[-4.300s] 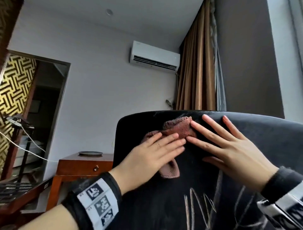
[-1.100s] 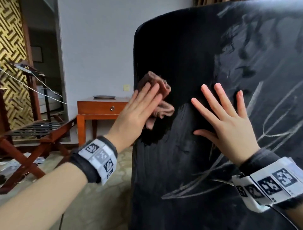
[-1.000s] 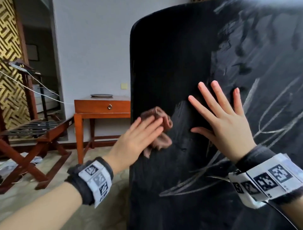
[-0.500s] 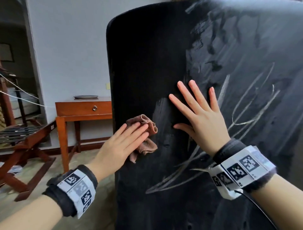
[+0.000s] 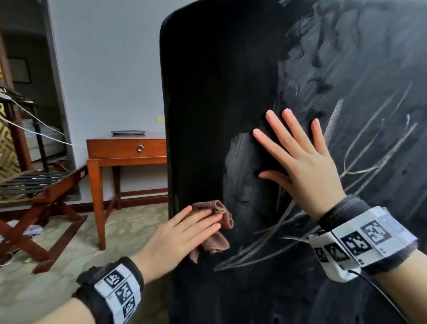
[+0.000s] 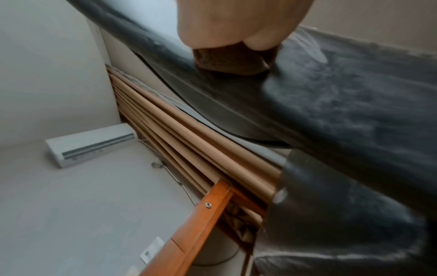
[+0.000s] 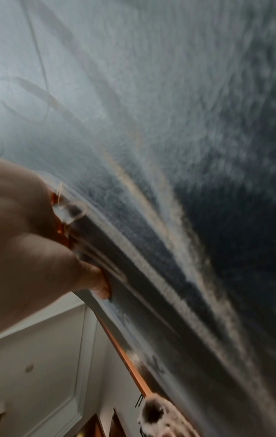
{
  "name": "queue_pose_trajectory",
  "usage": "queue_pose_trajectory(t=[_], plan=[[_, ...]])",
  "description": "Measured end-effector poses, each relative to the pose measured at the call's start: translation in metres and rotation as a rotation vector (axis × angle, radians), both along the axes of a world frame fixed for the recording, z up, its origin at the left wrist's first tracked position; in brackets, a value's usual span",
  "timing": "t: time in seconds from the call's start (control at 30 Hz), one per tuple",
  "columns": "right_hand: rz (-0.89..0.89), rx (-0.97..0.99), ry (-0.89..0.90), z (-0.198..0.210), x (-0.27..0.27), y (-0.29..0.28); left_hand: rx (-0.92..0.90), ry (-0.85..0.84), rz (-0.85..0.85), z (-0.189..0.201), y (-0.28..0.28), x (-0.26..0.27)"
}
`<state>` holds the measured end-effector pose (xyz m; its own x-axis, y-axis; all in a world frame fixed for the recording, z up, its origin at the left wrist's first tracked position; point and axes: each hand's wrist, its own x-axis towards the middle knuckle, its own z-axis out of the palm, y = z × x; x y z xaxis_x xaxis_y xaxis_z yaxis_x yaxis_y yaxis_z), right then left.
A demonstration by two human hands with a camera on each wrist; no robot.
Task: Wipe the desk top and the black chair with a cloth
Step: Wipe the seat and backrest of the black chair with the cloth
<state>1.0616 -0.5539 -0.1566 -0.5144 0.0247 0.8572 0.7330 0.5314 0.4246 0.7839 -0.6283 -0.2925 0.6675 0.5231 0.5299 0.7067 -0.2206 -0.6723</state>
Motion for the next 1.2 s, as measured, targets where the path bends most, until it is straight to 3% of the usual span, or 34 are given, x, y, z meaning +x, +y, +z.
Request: queue_pose_trajectory(t=[0.1, 0.23, 0.3, 0.43, 0.5, 0.6, 0.77, 0.9, 1.03, 1.1, 1.2], plan=[[0.008, -0.003, 0.007, -0.002, 0.002, 0.003, 0.075, 0.011, -0.027, 0.038, -0.004, 0.001], [0.016, -0.003, 0.022, -0.005, 0.005, 0.006, 0.201, -0.197, -0.022, 0.083, 0.000, 0.009], [0.021, -0.009, 0.019, -0.006, 0.007, 0.008, 0.160, -0.235, -0.047, 0.067, 0.001, 0.012], [0.051, -0.011, 0.025, -0.006, 0.013, 0.012, -0.054, -0.035, 0.026, -0.015, -0.012, 0.001], [0.066, -0.016, 0.031, -0.006, 0.015, 0.012, -0.092, 0.024, 0.071, -0.033, -0.021, -0.002], [0.062, -0.020, 0.041, -0.007, 0.018, 0.010, -0.009, 0.028, 0.052, -0.002, -0.022, 0.001], [0.046, -0.054, 0.065, -0.026, 0.002, -0.015, 0.159, -0.162, -0.022, 0.071, -0.014, 0.014], [0.002, -0.110, -0.132, -0.073, -0.030, -0.026, 0.076, -0.210, -0.047, 0.032, -0.011, 0.014], [-0.002, -0.151, -0.142, -0.073, -0.024, -0.020, -0.118, 0.003, 0.017, -0.043, -0.020, 0.005], [0.004, -0.149, -0.135, -0.072, -0.024, -0.020, -0.124, 0.030, -0.003, -0.047, -0.022, 0.004], [-0.004, -0.145, -0.131, -0.074, -0.024, -0.020, -0.070, -0.029, -0.092, -0.017, -0.019, 0.003]])
